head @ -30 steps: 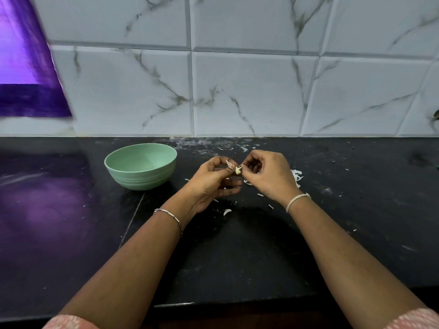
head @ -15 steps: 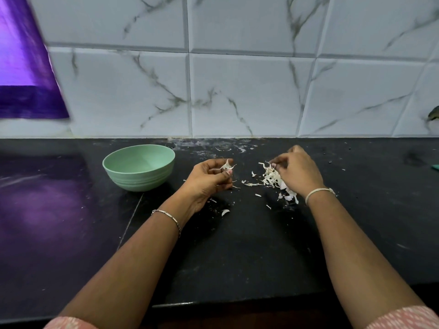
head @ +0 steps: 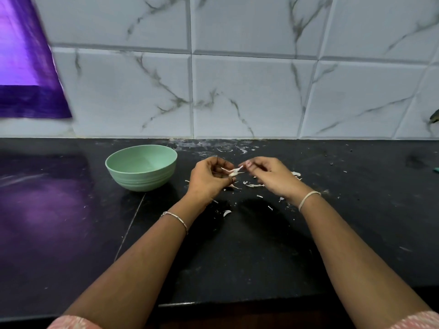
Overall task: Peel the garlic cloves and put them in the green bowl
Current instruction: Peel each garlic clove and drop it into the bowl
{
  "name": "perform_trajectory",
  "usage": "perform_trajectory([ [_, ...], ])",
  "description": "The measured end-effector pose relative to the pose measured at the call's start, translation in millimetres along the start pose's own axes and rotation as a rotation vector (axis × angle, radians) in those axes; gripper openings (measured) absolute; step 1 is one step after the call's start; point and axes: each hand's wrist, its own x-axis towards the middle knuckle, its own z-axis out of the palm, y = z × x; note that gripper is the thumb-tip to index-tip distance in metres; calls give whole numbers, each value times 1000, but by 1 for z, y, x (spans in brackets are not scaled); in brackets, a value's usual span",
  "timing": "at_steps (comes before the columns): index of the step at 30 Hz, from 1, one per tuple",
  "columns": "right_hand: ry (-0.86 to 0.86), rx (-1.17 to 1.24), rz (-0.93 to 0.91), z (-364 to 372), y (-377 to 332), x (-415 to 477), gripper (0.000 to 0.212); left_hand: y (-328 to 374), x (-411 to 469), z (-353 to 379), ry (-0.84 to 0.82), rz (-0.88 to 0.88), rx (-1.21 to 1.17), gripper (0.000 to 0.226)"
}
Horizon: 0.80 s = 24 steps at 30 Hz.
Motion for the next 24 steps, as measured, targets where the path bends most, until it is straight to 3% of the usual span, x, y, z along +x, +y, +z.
perform_trajectory([
  [4, -32, -80, -77, 14, 2, 3, 8, 1, 0, 1, 29, 76, 67, 31],
  [12, 46, 44, -33, 12, -1, 1, 9, 4, -2, 0, 48, 196, 179, 33],
  [15, 154, -90, -73, 12, -1, 1, 9, 3, -1, -1, 43, 141, 142, 37],
  [19, 241, -273, -158, 14, -6, -2, 12, 1, 2, -3, 29, -68, -110, 5],
  [24, 292, -377, -227, 19, -12, -3, 11, 0, -1, -3, -31, -152, -233, 8],
])
